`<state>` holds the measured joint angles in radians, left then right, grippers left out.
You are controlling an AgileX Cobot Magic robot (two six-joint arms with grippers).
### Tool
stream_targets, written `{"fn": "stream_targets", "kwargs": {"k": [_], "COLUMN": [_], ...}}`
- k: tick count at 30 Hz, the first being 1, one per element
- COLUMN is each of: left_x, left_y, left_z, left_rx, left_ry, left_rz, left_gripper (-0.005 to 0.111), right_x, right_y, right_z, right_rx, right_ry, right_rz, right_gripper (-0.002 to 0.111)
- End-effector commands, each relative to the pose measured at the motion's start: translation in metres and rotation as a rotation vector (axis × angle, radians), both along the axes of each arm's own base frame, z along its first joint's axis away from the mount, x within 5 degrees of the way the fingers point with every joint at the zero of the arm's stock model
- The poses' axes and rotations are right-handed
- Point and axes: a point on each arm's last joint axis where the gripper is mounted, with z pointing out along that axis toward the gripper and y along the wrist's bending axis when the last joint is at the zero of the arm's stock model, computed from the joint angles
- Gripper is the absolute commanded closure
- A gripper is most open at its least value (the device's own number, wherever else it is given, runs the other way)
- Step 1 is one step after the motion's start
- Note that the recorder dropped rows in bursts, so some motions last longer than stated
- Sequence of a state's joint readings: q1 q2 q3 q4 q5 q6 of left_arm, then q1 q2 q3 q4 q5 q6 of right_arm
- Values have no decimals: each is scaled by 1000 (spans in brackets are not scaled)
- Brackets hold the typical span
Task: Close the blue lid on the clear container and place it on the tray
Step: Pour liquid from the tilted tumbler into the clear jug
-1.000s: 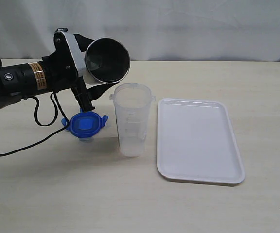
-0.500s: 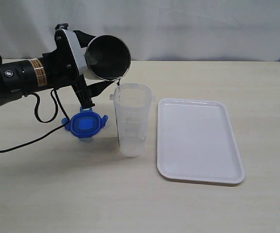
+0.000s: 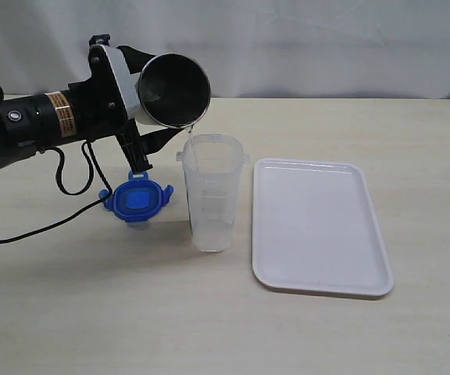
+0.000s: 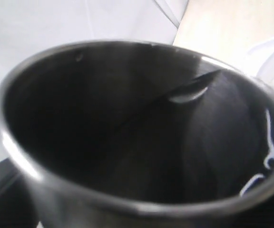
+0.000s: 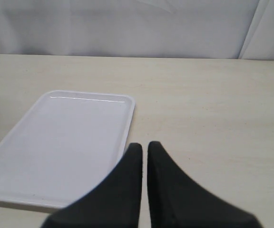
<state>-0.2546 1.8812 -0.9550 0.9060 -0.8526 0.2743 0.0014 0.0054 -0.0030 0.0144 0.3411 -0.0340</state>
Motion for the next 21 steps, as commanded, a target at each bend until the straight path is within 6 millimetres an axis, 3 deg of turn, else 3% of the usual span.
{"fn": "stream_targets", "kwargs": {"k": [1,21], "left_x": [0,0], "left_y": [-2,-2], "left_z": [17,17], "left_rx": [-67,-18], "left_ry": [-69,-130], "left_rz": [-13,-22], "left_gripper": [107,107], "right_x": [0,0], "right_y": [0,0], "right_z": [-1,-1], "right_rx": [9,9], "right_ry": [-1,-1], "right_rz": [0,0], "right_gripper": [104,104]}}
